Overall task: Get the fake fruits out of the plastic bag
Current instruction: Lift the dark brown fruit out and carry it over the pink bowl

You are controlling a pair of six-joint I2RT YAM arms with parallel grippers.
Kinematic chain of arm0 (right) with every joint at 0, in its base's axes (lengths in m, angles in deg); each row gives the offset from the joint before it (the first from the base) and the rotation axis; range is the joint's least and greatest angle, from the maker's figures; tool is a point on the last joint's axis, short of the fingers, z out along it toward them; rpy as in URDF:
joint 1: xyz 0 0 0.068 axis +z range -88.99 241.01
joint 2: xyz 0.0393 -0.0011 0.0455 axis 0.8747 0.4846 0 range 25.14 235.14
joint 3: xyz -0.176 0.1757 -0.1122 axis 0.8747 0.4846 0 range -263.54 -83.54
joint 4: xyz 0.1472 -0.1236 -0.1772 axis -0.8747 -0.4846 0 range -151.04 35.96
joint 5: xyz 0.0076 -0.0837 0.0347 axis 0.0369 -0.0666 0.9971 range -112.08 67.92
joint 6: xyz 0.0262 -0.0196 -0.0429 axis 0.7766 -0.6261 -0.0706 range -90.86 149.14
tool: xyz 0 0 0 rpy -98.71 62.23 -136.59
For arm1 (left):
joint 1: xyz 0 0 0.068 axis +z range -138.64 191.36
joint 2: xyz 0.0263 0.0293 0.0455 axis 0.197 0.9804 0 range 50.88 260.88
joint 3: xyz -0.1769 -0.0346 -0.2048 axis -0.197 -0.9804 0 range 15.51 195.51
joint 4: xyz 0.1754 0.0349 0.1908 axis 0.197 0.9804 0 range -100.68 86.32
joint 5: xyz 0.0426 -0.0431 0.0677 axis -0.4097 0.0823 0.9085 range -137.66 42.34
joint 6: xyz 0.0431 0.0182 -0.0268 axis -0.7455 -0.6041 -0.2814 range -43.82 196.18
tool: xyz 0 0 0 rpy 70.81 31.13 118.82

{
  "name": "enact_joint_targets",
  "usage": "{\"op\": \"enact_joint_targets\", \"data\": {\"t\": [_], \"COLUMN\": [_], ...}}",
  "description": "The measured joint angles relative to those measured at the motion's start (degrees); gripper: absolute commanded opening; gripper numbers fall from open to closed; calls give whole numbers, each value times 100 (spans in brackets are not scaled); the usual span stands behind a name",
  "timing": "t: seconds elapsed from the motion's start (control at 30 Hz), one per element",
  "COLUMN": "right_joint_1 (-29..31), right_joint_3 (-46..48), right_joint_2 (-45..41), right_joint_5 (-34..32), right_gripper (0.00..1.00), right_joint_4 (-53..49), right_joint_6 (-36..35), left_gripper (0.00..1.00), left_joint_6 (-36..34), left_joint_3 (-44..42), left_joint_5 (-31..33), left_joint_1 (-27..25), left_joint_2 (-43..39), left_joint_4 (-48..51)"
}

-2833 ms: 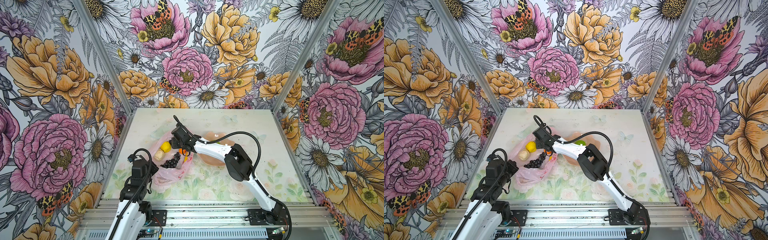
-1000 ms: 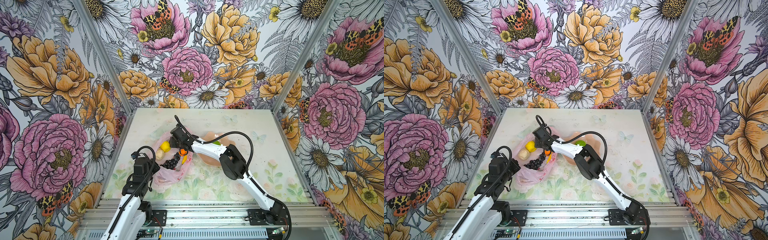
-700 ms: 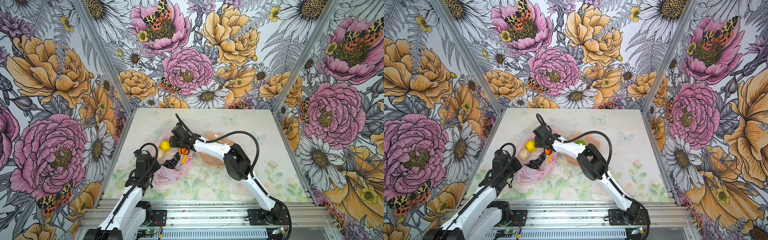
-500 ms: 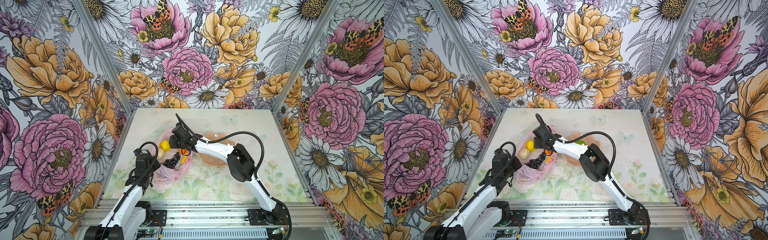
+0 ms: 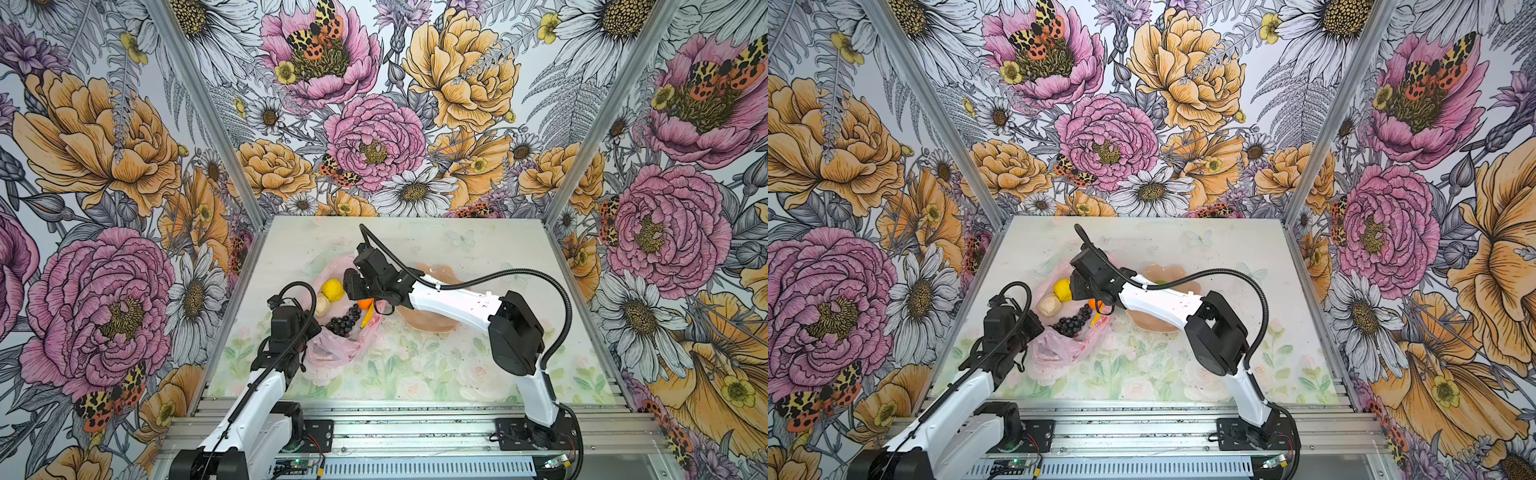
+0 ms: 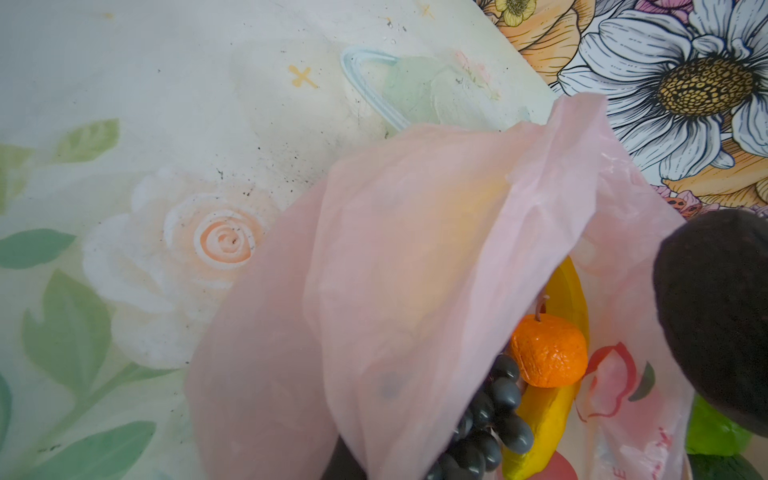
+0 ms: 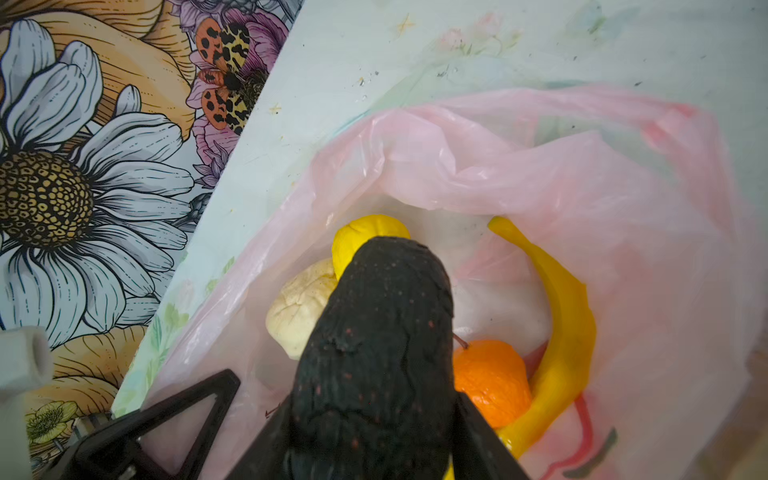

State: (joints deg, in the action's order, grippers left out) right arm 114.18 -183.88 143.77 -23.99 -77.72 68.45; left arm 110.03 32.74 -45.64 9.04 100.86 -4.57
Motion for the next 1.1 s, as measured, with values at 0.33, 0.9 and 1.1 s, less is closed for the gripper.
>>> {"op": "enact_joint_targets", "data": {"t": [0.33,0.9,1.1], "right_joint_1": [11,-413,-503], "right_joint_3": [1709,3912,4138], "right_joint_2": [-1585,-3644,-3781], "right_joint_5": [-278,-400,-404], "right_gripper": [51,49,49], "right_joint_4": [20,-557,-890], "right_joint_6": [-326,-601,-798], "left_gripper": [4,4,4], "left_joint_6": [0,2,2], "left_joint_3": [0,0,0], "left_joint_5": [0,0,-2], "left_joint_1": [0,0,0], "left_joint_2": [-162,-144,-107], "left_joint_4": [0,-4,-24]}}
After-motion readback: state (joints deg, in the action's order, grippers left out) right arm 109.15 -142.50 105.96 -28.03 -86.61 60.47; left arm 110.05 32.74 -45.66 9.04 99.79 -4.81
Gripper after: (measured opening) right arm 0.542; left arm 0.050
